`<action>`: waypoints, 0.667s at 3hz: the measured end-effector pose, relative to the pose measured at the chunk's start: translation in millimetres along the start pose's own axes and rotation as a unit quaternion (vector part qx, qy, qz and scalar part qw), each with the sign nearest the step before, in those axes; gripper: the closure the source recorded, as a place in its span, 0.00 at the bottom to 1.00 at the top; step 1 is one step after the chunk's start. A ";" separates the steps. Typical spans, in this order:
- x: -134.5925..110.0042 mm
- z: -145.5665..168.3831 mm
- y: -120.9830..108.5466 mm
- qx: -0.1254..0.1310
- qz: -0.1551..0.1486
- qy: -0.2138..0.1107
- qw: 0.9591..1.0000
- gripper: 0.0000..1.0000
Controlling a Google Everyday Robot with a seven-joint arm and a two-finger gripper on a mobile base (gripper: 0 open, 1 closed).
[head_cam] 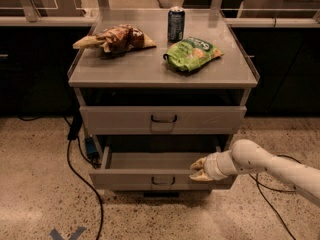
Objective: Open middle drawer
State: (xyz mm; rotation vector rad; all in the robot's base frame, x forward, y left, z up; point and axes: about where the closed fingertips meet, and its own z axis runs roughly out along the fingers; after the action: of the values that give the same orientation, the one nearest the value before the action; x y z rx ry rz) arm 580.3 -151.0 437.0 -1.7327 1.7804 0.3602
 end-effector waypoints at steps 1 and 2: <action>0.2 -1.1 35.6 -0.014 0.014 -0.009 1.000 1.00; -1.1 -4.8 47.4 -0.017 0.018 -0.012 1.000 1.00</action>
Offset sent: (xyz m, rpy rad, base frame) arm -0.1679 0.0120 -0.0192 0.0936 0.1373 -0.0099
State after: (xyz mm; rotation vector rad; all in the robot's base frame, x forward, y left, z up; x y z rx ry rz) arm 533.1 -148.2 430.7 -1.7158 1.7996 0.4275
